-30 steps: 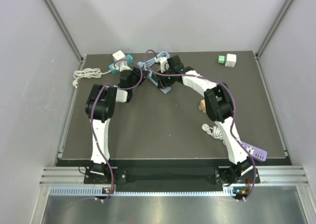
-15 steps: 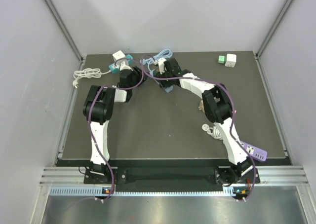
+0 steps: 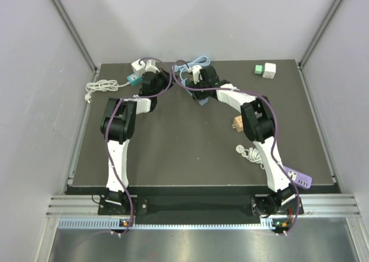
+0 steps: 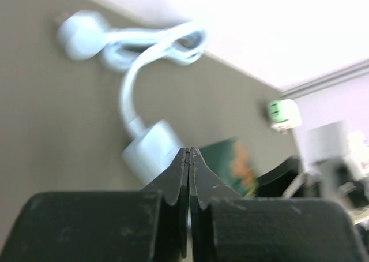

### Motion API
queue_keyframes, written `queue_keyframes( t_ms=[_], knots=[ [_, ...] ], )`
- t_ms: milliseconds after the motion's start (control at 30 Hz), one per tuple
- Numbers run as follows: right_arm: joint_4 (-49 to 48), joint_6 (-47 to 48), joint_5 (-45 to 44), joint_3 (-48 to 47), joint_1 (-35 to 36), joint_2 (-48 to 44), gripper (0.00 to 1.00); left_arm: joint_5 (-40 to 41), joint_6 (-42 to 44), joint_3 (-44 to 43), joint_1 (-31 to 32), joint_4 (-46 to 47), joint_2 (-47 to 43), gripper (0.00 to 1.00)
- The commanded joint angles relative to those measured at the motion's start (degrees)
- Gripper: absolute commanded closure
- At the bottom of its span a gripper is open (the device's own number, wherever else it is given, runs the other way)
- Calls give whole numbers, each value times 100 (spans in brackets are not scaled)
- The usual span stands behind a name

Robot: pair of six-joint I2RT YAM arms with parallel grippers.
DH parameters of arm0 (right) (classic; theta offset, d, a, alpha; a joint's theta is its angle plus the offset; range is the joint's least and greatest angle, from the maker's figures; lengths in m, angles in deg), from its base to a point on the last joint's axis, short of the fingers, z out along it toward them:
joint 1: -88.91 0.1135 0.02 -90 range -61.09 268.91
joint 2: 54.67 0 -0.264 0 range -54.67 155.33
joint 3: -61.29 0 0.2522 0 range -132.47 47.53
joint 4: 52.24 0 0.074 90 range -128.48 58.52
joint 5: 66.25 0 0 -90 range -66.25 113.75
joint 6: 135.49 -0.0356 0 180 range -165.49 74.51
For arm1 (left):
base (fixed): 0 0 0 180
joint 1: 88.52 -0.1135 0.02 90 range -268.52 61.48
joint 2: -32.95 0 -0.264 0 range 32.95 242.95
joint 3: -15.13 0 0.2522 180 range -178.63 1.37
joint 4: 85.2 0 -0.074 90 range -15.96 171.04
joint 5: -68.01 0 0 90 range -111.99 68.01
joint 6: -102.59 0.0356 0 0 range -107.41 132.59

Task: Pull the plug off the socket

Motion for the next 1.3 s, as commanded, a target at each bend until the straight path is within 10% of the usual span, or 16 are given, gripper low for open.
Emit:
queue_keyframes(
  t_ms=[0, 433, 933, 1267],
  knots=[
    [-87, 234, 327, 117, -61, -380, 100, -278, -151, -529, 135, 463, 313, 100],
    [-131, 182, 389, 100, -78, -372, 92, -294, -521, -1540, 214, -1092, 1192, 100],
    [-843, -618, 864, 451, -201, -1092, 8, -506, -635, -1250, 249, -1735, 1316, 100],
    [-342, -540, 733, -708, -105, -363, 14, -453, -566, -1197, 249, -1928, 1245, 100]
  ],
)
